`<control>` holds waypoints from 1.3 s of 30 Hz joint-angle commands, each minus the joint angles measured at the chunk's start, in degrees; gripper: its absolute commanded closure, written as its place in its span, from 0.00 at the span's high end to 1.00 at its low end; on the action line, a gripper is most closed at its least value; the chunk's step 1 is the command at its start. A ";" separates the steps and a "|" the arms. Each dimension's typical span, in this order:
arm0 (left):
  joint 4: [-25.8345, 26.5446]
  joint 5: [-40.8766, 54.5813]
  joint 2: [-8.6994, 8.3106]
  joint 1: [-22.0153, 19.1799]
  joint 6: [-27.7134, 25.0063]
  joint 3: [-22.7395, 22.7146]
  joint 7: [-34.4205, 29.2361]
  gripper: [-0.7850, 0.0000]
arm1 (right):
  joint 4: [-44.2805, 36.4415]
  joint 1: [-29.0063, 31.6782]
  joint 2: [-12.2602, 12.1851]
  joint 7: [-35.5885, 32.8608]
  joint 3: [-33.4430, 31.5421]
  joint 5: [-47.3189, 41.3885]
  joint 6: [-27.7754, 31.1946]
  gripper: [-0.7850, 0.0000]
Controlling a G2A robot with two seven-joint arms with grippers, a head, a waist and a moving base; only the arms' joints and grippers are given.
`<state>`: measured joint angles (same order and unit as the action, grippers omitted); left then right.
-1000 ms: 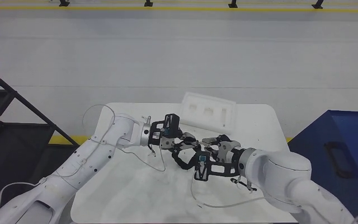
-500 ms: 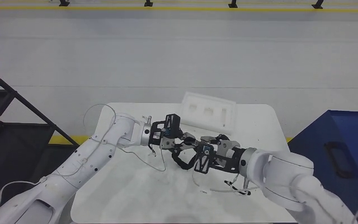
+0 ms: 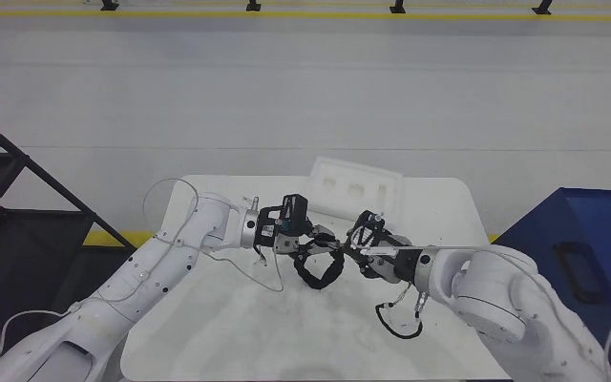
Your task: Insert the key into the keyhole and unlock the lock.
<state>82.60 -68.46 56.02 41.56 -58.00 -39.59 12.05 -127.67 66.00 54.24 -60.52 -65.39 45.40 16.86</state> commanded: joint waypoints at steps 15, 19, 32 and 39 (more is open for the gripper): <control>-0.65 -0.84 0.28 0.19 0.00 -0.71 -0.12 0.00 | -1.25 -1.21 -0.90 -1.72 0.05 8.13 14.62 1.00; -0.81 0.30 0.11 -0.19 0.00 0.08 -0.87 0.00 | -2.23 -1.91 -1.21 -0.17 2.01 15.63 23.15 1.00; -0.63 7.64 -2.00 -4.41 0.00 4.43 -6.62 0.00 | -3.96 -1.95 -0.79 8.58 8.30 37.23 25.20 0.48; -0.71 10.99 -2.82 -6.04 0.00 6.77 -8.62 0.00 | -5.11 -0.79 -0.57 8.33 10.93 46.31 24.16 0.33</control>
<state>81.94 -57.83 53.28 35.70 -58.00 -33.10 3.61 -132.69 65.14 53.62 -51.91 -54.79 90.62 41.14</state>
